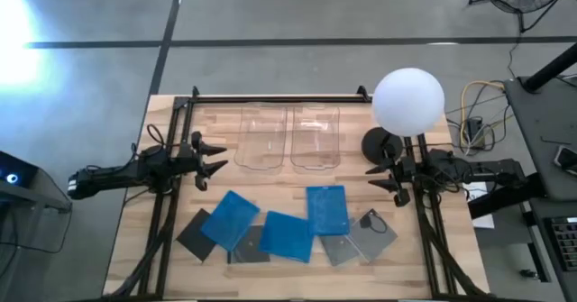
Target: Pick & place jewel cases by type
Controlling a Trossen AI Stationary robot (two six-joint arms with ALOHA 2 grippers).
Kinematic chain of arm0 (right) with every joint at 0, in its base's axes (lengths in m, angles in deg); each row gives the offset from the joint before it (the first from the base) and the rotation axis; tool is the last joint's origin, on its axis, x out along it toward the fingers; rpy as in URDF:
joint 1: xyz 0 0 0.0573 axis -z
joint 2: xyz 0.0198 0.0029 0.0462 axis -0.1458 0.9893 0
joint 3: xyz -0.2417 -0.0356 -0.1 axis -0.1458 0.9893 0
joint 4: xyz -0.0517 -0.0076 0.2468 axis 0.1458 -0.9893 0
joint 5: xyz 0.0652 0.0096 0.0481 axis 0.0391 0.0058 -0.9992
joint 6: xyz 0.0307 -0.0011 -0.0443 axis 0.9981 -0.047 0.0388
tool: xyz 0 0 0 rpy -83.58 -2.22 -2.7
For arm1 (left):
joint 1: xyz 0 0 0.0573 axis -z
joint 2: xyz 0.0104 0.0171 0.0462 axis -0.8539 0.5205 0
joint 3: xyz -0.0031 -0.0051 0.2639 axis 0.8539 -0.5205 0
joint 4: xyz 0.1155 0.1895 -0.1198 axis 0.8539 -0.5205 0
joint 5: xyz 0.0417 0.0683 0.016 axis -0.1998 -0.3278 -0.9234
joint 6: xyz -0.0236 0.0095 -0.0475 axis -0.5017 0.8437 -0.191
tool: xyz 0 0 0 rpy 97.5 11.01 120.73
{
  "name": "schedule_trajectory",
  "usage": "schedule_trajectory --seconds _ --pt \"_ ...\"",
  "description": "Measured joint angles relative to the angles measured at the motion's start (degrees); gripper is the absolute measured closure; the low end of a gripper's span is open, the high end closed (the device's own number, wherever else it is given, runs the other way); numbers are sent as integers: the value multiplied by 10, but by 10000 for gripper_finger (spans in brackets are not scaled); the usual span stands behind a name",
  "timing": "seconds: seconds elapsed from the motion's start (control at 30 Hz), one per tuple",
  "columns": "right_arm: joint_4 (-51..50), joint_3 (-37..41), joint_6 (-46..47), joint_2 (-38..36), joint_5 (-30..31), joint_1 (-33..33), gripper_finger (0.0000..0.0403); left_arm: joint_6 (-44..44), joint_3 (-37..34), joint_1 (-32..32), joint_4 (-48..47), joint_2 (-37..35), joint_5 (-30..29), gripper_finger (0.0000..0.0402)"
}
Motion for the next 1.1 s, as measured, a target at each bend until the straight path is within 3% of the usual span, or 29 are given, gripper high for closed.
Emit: schedule_trajectory --seconds 1.1 --pt "0 0 0 0 0 0 271 0 0 0 0 0 0 223"
